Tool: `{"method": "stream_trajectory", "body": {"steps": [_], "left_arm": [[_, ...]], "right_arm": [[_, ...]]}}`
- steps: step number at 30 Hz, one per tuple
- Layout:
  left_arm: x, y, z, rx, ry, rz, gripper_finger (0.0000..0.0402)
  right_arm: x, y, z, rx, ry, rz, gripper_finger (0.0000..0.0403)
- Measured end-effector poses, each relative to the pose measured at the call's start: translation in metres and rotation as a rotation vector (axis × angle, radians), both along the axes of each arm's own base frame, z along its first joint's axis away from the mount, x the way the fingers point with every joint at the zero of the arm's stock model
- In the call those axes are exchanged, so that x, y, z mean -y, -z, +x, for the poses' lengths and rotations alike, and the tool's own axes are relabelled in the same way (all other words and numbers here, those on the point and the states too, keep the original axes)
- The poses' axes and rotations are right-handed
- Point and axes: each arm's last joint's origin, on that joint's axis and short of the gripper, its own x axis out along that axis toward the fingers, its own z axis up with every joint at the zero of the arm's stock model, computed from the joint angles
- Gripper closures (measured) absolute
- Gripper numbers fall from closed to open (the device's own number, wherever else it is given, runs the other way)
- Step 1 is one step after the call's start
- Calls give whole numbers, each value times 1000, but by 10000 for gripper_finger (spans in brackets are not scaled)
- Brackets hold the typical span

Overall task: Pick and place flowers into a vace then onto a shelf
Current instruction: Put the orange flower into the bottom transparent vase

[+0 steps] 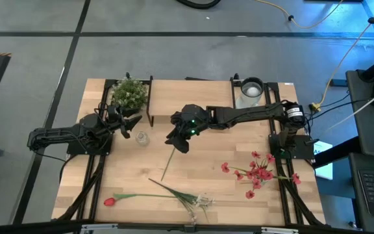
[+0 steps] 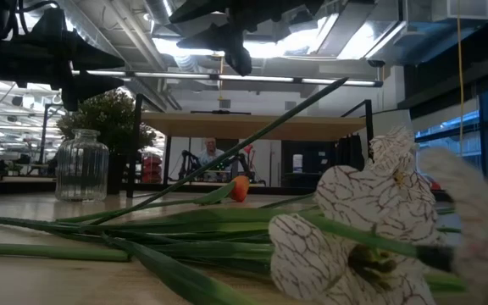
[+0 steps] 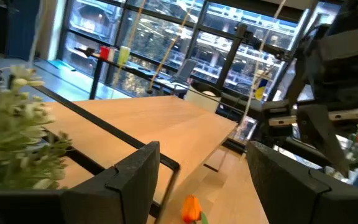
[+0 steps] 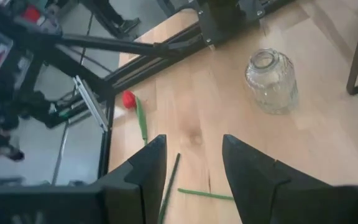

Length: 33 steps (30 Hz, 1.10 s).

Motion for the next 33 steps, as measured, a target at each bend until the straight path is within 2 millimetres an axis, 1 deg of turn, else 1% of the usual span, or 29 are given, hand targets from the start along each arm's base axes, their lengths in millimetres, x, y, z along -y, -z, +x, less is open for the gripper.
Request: {"method": "stream_trajectory", "body": {"steps": [5,9,13,20,24,27,30,33], "left_arm": [[2,0,1,-2,84,10,166],[2,0,1,-2,87,11,166],[2,0,1,-3,86,10,166],[3,1,1,-11,122,13,166],[4,1,2,-17,149,15,166],[4,1,2,-18,149,14,166],[4,1,2,-18,149,15,166],[5,2,2,-20,169,17,166]], "right_arm": [[0,8,-3,-92,188,31,244],[-2,12,-6,-148,315,46,244],[-6,14,-8,-169,390,48,244],[-13,14,-8,-167,392,66,244],[-18,11,-6,-132,372,65,244],[-19,12,-6,-137,378,66,244],[-20,17,-5,-153,380,62,244],[-20,27,0,-174,405,87,244]]}}
